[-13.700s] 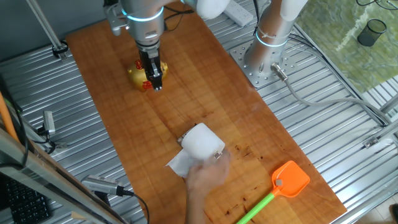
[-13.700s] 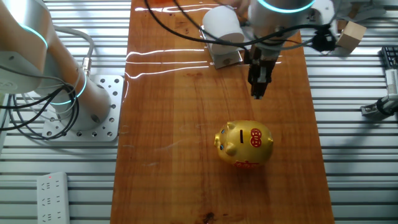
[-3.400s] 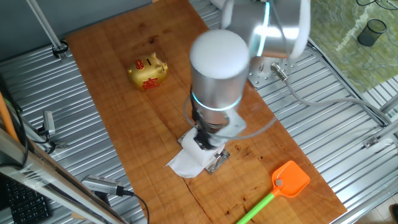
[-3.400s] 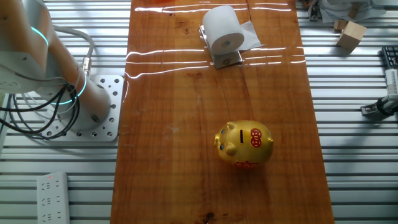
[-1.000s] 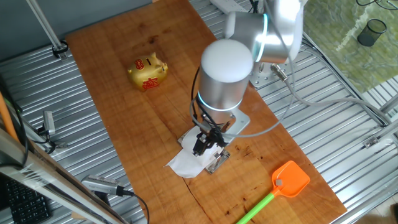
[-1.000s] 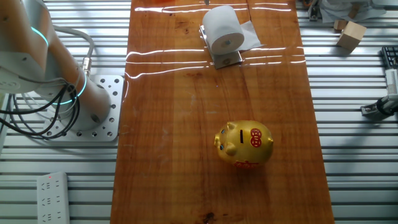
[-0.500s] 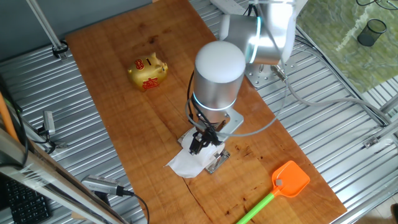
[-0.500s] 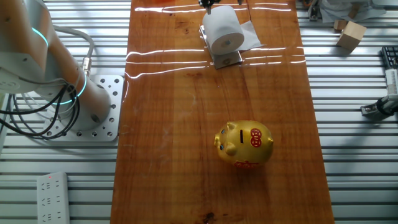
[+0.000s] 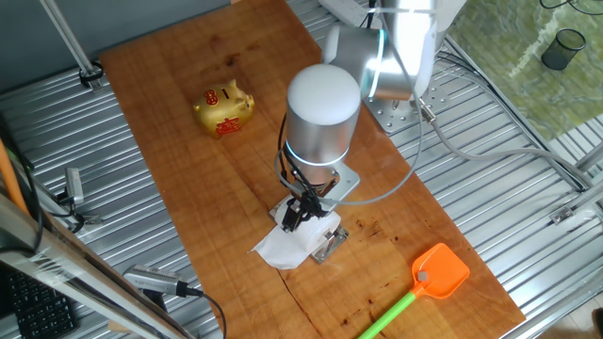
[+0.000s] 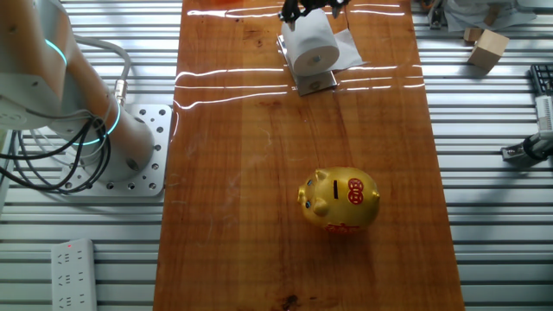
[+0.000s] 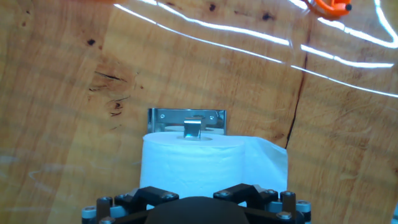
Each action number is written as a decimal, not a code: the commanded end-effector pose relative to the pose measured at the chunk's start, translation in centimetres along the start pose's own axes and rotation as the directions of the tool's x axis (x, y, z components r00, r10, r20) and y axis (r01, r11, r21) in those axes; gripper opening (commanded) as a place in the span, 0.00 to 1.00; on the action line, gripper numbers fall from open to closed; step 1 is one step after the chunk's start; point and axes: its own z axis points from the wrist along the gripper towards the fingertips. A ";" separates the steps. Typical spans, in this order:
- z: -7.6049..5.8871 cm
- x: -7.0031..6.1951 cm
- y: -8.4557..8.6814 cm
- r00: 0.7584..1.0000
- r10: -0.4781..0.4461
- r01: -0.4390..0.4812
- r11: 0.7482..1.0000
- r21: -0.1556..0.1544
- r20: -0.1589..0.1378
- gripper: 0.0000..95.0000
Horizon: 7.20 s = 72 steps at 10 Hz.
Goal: Take the roll of paper down from the shelf
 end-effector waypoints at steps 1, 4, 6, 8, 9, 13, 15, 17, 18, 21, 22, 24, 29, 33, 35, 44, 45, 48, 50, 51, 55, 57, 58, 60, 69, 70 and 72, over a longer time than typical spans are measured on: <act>0.0 0.1 0.0 1.000 0.015 -0.015 1.000 -0.004 -0.004 1.00; 0.1 0.1 0.1 1.000 0.025 -0.026 1.000 -0.002 -0.006 1.00; 0.2 0.1 0.3 1.000 0.021 -0.021 1.000 -0.004 -0.013 1.00; 0.7 0.2 0.4 1.000 0.018 -0.018 1.000 -0.003 -0.010 1.00; 0.8 0.2 0.4 1.000 0.019 -0.019 1.000 -0.002 -0.010 1.00; 1.1 0.3 0.3 1.000 0.017 -0.018 1.000 -0.002 -0.010 1.00; 1.2 0.3 0.5 1.000 0.018 -0.018 1.000 -0.002 -0.010 1.00; 1.4 0.3 0.8 1.000 0.020 -0.020 1.000 -0.001 -0.011 1.00; 1.4 0.3 0.8 1.000 0.024 -0.024 1.000 0.000 -0.011 1.00; 1.7 0.4 0.6 1.000 0.025 -0.025 1.000 0.006 -0.010 1.00; 1.8 0.4 0.5 1.000 0.024 -0.024 1.000 0.006 -0.010 1.00; 1.7 0.5 0.3 1.000 0.023 -0.023 1.000 0.005 -0.008 1.00; 1.8 0.6 0.0 1.000 0.024 -0.024 1.000 0.007 -0.004 1.00; 2.2 0.7 0.0 1.000 0.023 -0.023 1.000 0.009 -0.003 1.00; 2.3 0.7 0.0 1.000 0.024 -0.024 1.000 0.009 -0.003 1.00; 2.9 0.7 0.2 1.000 0.026 -0.026 1.000 0.010 -0.002 0.80; 2.9 0.7 0.2 1.000 0.020 -0.020 1.000 0.005 -0.004 0.80; 2.9 0.8 0.2 0.999 0.037 -0.037 0.999 0.002 -0.005 0.60; 2.8 0.8 0.2 0.998 0.062 -0.062 0.998 -0.002 -0.008 0.00; 2.7 0.8 0.2 0.997 0.079 -0.079 0.997 -0.006 -0.011 0.00; 2.6 0.8 0.2 0.996 0.086 -0.086 0.996 -0.005 -0.011 0.00; 2.5 0.9 0.3 0.997 0.078 -0.078 0.997 -0.006 -0.009 0.00; 2.4 1.0 0.3 0.997 0.073 -0.073 0.997 -0.005 -0.005 0.00; 2.2 1.0 0.4 0.998 0.063 -0.063 0.998 -0.003 -0.003 0.00; 2.1 1.2 0.3 1.000 0.014 -0.014 1.000 0.003 -0.002 0.00; 2.0 1.4 0.2 1.000 0.012 -0.012 1.000 0.004 -0.001 0.00; 2.0 1.5 0.2 1.000 0.010 -0.010 1.000 0.003 -0.002 0.00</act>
